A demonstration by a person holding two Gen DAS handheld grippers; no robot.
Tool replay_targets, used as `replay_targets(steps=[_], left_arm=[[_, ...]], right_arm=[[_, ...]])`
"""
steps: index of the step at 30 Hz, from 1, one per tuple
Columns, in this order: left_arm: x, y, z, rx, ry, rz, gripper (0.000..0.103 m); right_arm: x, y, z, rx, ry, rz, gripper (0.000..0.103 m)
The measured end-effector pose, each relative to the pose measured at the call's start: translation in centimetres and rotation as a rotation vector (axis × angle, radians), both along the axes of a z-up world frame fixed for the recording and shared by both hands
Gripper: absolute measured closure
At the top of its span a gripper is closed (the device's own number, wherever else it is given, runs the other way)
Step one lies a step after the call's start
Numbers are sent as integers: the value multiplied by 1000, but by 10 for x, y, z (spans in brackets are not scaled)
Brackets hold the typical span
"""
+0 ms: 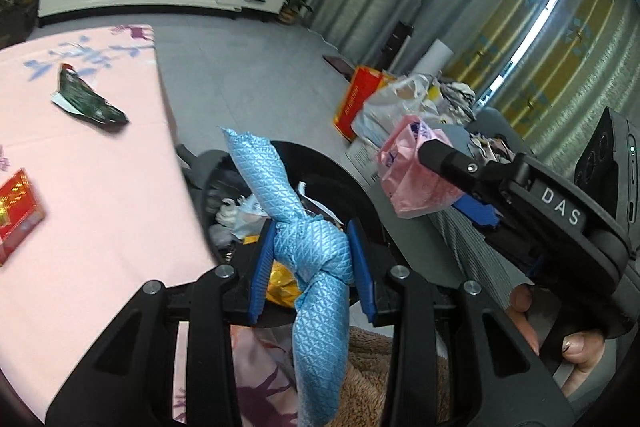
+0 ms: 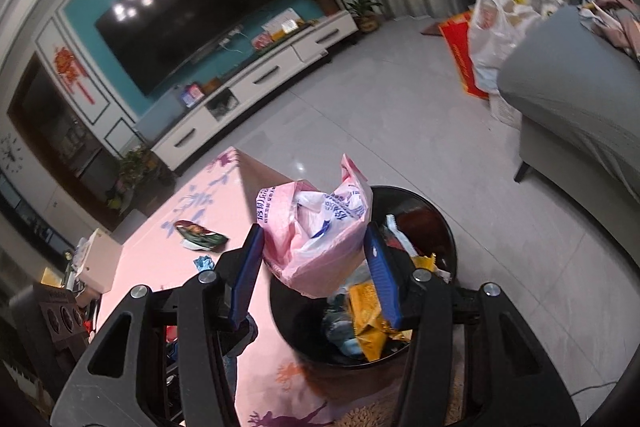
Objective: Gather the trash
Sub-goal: 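Carry the blue cloth and pink plastic bag over the black bin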
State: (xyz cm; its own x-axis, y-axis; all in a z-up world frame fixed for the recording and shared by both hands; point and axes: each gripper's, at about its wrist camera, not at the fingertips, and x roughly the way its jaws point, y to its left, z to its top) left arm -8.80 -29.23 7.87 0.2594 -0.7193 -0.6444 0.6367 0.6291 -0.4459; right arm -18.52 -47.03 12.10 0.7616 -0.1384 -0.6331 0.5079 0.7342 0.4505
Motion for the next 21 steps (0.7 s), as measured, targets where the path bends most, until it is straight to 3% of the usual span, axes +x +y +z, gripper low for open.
replay_targets(steps=[12, 21], left_arm=[[36, -42, -27, 64, 121, -50, 66], [58, -61, -45, 92, 162, -73, 66]], right_arm=[[29, -17, -30, 82, 117, -56, 52], [39, -16, -32, 66, 148, -59, 52]])
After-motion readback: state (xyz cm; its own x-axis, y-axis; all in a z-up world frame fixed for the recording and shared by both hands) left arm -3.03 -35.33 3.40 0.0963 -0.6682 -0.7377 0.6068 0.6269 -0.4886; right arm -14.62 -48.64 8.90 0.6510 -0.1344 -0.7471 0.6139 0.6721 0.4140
